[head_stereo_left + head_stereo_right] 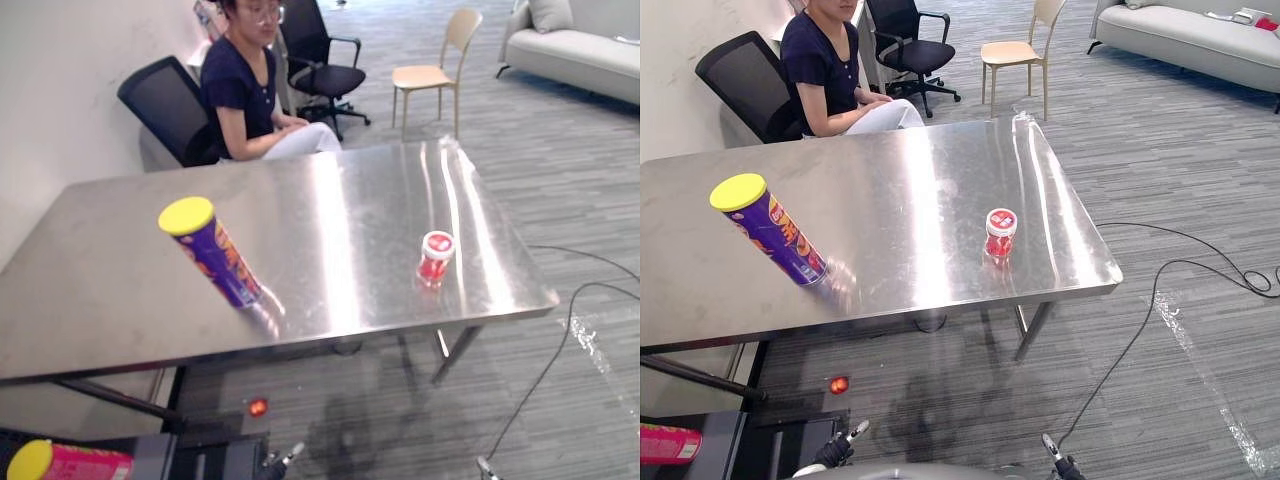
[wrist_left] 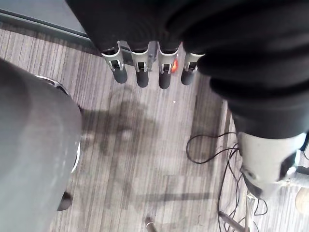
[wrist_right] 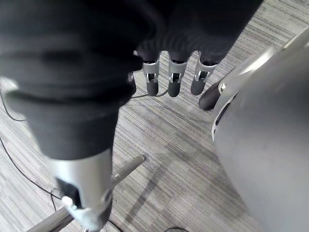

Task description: Put the gum and the chips on the shelf.

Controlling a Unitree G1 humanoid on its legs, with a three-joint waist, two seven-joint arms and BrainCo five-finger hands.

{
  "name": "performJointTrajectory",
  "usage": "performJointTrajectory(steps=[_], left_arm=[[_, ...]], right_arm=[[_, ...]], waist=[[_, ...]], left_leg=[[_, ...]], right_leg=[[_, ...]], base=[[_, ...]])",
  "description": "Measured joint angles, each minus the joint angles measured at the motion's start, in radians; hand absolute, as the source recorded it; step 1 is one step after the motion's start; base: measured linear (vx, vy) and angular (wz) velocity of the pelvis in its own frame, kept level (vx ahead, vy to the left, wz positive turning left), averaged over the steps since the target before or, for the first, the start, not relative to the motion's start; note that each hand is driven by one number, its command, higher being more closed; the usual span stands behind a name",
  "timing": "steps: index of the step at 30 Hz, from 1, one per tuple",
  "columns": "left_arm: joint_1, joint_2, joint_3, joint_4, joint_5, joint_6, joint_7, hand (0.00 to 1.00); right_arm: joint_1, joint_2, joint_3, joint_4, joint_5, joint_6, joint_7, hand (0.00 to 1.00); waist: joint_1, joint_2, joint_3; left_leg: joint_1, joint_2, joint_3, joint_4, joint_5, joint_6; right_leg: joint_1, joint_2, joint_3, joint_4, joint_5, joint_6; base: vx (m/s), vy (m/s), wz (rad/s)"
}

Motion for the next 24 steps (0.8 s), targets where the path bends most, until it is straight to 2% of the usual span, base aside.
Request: performJointTrajectory(steps=[4, 8, 11, 13, 14, 16, 18, 20, 22, 24], left_arm=[[0.0, -0.002, 0.022, 0.0, 0.001, 0.0, 0.0, 0.0], [0.001, -0.003, 0.039, -0.001, 0.007, 0.0, 0.001, 0.0], [0.002, -0.004, 0.079, -0.003, 0.016, 0.0, 0.0, 0.0], [0.01, 0.0, 0.119, -0.015, 0.04, 0.001, 0.0, 0.0], [0.012, 0.001, 0.129, -0.015, 0.044, 0.001, -0.001, 0.0], [0.02, 0.002, 0.176, -0.014, 0.044, 0.007, -0.002, 0.0], [0.025, 0.004, 0.205, -0.014, 0.043, 0.011, -0.001, 0.0], [0.044, 0.008, 0.221, -0.014, 0.04, 0.012, 0.0, 0.0], [0.052, 0.007, 0.228, -0.015, 0.036, 0.012, 0.0, 0.0], [0.068, 0.005, 0.23, -0.026, 0.033, 0.012, 0.001, 0.0]], right_arm=[[0.002, -0.004, -0.012, 0.011, 0.0, 0.001, 0.0, 0.0], [0.002, -0.006, -0.076, 0.011, 0.0, 0.001, -0.006, 0.0], [-0.009, -0.016, -0.227, 0.011, 0.002, 0.002, -0.019, 0.0], [-0.027, -0.054, -0.422, 0.012, 0.012, 0.003, -0.027, 0.0], [-0.038, -0.073, -0.478, 0.017, 0.018, 0.003, -0.029, 0.0], [-0.087, -0.173, -0.663, 0.037, 0.056, 0.0, -0.057, 0.0], [-0.107, -0.23, -0.721, 0.033, 0.089, -0.008, -0.076, 0.0], [-0.124, -0.286, -0.7, -0.045, 0.099, -0.013, -0.107, 0.0], [-0.127, -0.293, -0.643, -0.173, 0.098, -0.018, -0.131, 0.0], [-0.125, -0.294, -0.507, -0.439, 0.071, -0.041, -0.187, 0.0]], waist=[[0.001, -0.008, 0.006], [0.001, -0.013, 0.009], [0.002, -0.02, 0.013], [0.001, -0.022, 0.015], [-0.005, -0.023, 0.014], [-0.008, -0.025, 0.014], [-0.008, -0.029, 0.015], [-0.015, -0.036, 0.01], [-0.015, -0.036, 0.01], [-0.031, -0.035, 0.009]], left_leg=[[-0.001, -0.011, -0.004, -0.02, 0.0, 0.0], [-0.001, -0.014, -0.026, -0.033, 0.001, 0.001], [-0.002, -0.019, -0.031, -0.046, 0.003, 0.004], [-0.001, -0.022, -0.039, -0.058, 0.003, 0.005], [-0.004, -0.024, -0.042, -0.065, 0.003, 0.009], [-0.02, -0.03, -0.043, -0.079, 0.012, 0.025], [-0.023, -0.031, -0.038, -0.08, 0.015, 0.027], [-0.021, -0.031, -0.035, -0.08, 0.015, 0.027], [-0.017, -0.029, -0.025, -0.085, 0.015, 0.027], [-0.018, -0.031, -0.018, -0.089, 0.015, 0.026]], right_leg=[[0.013, -0.003, -0.008, -0.045, 0.008, 0.013], [0.024, -0.003, -0.025, -0.068, 0.025, 0.015], [0.026, -0.003, -0.031, -0.08, 0.031, 0.017], [0.022, -0.002, -0.034, -0.081, 0.031, 0.017], [0.017, 0.0, -0.034, -0.082, 0.031, 0.017], [-0.003, -0.002, -0.032, -0.087, 0.042, 0.019], [-0.006, -0.002, -0.027, -0.093, 0.048, 0.021], [-0.007, 0.0, -0.022, -0.093, 0.049, 0.021], [-0.01, 0.001, -0.017, -0.093, 0.049, 0.02], [-0.02, 0.0, -0.007, -0.091, 0.049, 0.02]], base=[[-0.04, -0.015, 0.02], [-0.05, -0.011, 0.08], [-0.1, -0.02, 0.07], [-0.1, -0.027, 0.01], [-0.11, -0.025, -0.01], [-0.09, -0.018, -0.02], [-0.03, -0.012, -0.05], [0.0, -0.017, -0.06], [0.01, -0.011, -0.11], [0.01, -0.01, -0.12]])
